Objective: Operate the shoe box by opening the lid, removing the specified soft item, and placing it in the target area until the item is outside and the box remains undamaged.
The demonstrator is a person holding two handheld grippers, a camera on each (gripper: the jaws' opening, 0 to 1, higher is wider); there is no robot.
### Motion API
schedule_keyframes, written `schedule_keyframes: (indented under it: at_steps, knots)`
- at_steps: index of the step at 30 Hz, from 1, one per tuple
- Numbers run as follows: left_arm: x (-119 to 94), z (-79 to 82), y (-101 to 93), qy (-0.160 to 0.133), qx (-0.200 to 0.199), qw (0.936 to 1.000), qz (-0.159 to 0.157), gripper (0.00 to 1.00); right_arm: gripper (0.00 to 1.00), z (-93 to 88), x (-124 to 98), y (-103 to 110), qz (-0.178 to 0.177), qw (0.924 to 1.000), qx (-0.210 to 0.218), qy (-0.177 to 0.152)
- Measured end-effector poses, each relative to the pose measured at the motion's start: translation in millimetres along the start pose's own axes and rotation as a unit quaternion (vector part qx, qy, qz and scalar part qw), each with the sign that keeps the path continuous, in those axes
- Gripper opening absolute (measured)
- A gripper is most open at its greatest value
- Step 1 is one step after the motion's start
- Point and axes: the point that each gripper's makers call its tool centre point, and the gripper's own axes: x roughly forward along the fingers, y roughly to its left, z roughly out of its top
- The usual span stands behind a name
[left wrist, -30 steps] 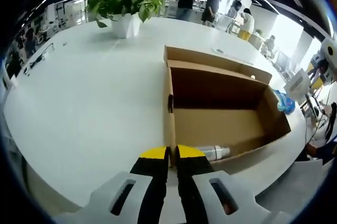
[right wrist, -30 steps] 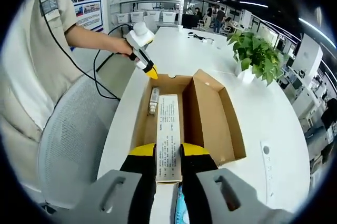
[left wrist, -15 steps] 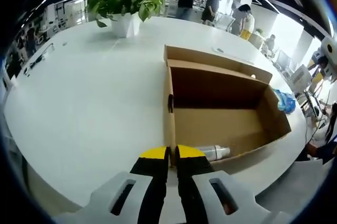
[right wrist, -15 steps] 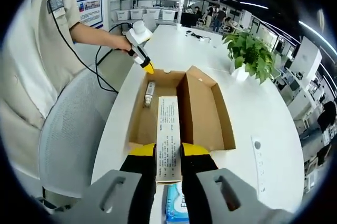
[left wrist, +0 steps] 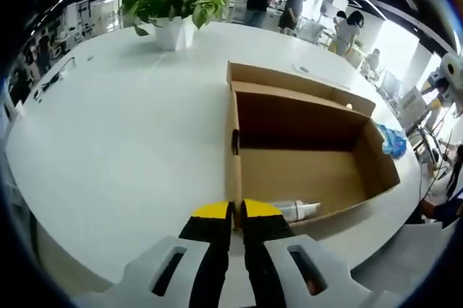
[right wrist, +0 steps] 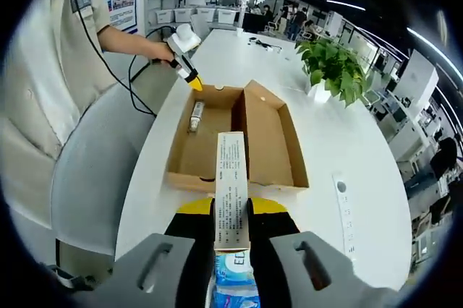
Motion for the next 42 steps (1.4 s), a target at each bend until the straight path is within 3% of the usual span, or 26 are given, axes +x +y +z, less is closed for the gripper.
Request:
schedule_keyframes:
  at_steps: [15,42]
  knots:
    - [0.4,-0.2,-1.1,0.008,-0.006,0.9999,0.004,0.02,0.14,-36.6,-16.8,-24.2,-0.016,0.9991,-0.009,0.038]
    - [1.7,-0.7,-0.8,0.020,-0.005,0.9997,0.015,0.02,0.14,-143.6,-35.4,-76.5,-0.046,0.9914,0.023,0.120]
